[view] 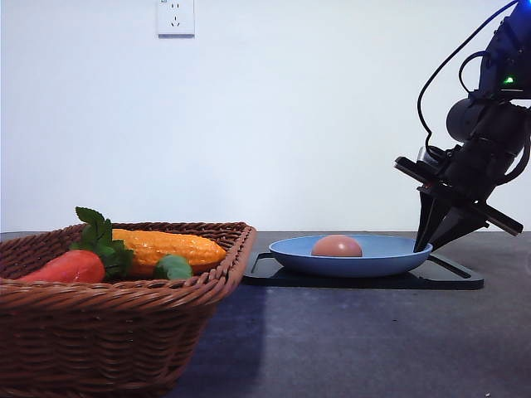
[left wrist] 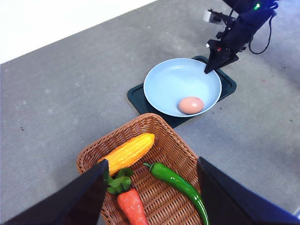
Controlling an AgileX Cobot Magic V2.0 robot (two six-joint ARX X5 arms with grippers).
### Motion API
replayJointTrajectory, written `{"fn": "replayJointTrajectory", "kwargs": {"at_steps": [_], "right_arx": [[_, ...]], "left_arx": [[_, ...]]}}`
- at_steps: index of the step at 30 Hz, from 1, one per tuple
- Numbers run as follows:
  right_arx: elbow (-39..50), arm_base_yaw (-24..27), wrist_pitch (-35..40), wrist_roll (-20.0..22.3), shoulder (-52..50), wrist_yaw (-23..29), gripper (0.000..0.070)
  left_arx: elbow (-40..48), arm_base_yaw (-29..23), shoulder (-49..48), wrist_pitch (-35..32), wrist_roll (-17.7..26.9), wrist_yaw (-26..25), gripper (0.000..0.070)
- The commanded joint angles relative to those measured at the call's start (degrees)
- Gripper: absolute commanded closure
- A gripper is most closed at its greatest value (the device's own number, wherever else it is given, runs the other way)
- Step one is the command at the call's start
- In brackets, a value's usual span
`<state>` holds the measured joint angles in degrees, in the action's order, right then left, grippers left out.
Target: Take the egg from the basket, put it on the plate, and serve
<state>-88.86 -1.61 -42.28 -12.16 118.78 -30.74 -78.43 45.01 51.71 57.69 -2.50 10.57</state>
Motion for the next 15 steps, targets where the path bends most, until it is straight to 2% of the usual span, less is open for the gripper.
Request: {"fn": "replayJointTrajectory", "kwargs": {"at_steps": [1, 3, 7, 8, 15], "right_arx": [[-1.57, -0.15, -0.12, 0.64, 1.13, -0.28, 0.0697], [-1.57, -0.11, -0.36, 0.92, 1.11, -0.26, 0.0652], [-1.73, -0.08, -0.33, 3.05, 1.07, -0.26, 0.0462], [-1.95, -0.07, -0.57, 3.14, 1.07, -0.26, 0.0438], [-7.0, 0.54, -5.95, 3.4, 0.98, -0.25, 0.043]], "left_arx": [[-0.92, 0.35, 0.39, -0.39, 0.37, 0.2, 0.0324], [-0.92, 0.35, 0.39, -0.39, 0.35, 0.2, 0.0324], [-0.92, 0.35, 0.39, -0.4, 0.4, 0.22, 0.0324], [-0.92, 0.35, 0.39, -0.43, 0.46, 0.24, 0.0324], [-0.92, 0.33, 0.39, -0.59, 0.49, 0.72, 0.033]]}}
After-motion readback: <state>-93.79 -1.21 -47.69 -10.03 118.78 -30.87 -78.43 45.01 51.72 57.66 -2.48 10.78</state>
